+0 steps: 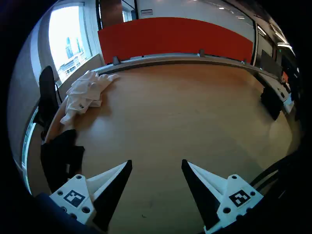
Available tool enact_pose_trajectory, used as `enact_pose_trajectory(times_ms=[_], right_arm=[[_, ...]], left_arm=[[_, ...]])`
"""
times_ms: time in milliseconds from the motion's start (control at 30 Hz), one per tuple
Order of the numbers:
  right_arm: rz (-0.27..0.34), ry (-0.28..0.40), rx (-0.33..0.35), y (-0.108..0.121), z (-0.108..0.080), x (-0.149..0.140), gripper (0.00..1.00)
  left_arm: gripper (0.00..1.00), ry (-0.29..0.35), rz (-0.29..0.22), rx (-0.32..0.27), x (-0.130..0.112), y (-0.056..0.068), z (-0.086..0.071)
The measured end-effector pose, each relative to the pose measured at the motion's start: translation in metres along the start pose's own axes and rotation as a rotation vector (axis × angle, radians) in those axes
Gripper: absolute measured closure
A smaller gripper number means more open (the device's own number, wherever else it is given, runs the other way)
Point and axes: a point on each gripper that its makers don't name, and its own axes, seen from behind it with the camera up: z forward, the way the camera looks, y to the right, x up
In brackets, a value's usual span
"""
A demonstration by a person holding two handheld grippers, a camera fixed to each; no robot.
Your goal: Fold towel
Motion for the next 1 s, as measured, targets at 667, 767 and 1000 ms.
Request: enact_pose_trajectory(times_ms=[667, 767, 1000], right_arm=[[0.042, 0.017, -0.031, -0.005, -0.005, -0.005, 0.0], [0.052, 0.031, -0.028, -0.008, -0.007, -0.001, 0.0], [0.082, 0.065, -0.019, -0.014, -0.012, 0.01, 0.0]], left_arm=[[0.06, 0.016, 0.005, -0.011, 0.004, 0.002, -0.002], [0.06, 0.02, 0.005, -0.012, 0.005, 0.001, -0.003], [0.06, 0.026, 0.003, -0.014, 0.007, -0.001, -0.004]])
